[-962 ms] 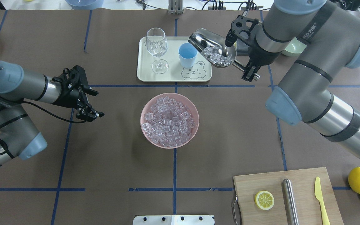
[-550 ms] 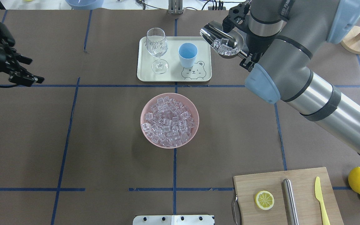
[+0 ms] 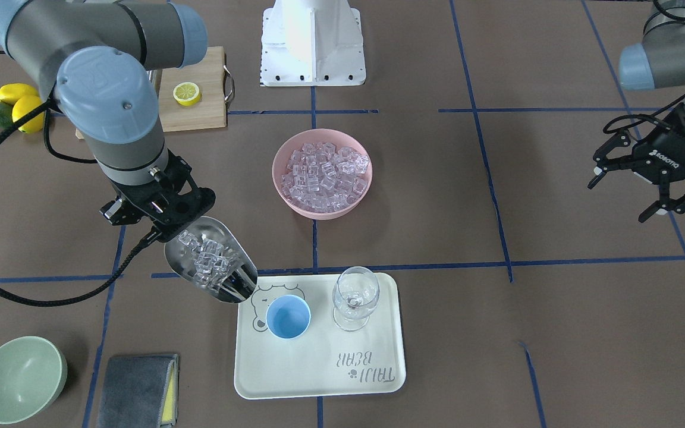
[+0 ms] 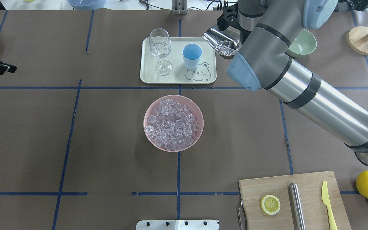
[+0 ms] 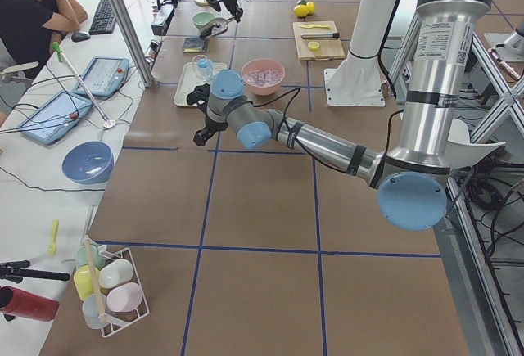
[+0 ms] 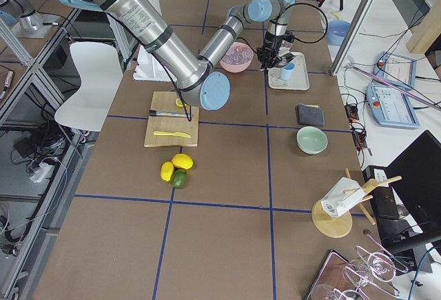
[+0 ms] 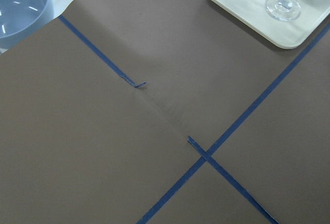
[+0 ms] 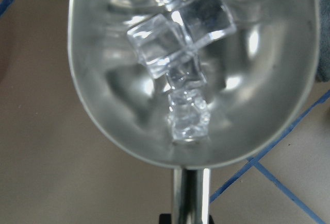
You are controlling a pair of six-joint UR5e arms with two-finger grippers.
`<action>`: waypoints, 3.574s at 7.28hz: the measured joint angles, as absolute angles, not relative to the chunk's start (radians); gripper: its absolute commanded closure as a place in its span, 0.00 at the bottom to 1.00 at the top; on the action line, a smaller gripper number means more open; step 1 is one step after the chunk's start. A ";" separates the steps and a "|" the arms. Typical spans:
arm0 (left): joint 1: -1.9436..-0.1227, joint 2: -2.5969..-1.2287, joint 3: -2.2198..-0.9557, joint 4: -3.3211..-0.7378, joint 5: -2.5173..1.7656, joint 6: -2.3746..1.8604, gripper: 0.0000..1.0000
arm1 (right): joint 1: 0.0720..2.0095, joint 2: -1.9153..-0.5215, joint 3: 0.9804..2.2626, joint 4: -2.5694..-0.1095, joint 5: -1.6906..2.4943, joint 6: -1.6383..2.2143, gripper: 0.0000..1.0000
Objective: Put ice in cup with scoop
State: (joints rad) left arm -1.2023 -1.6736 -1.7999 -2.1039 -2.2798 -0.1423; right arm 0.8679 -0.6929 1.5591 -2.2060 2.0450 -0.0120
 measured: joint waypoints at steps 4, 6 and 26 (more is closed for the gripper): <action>-1.256 -1.658 -1.803 -2.031 -2.288 -0.137 0.00 | 0.849 -0.664 1.506 -2.210 2.060 0.022 1.00; -1.284 -1.666 -1.800 -1.964 -2.290 -0.137 0.00 | 0.839 -0.630 1.424 -2.209 2.058 0.023 1.00; -1.298 -1.672 -1.746 -1.950 -2.364 -0.135 0.00 | 0.805 -0.367 1.110 -2.497 1.866 -0.155 1.00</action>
State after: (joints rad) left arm -1.2977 -1.6719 -1.7457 -1.9498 -2.3638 -0.1350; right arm 0.8053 -0.3668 1.1097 -2.4973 1.8658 -0.1555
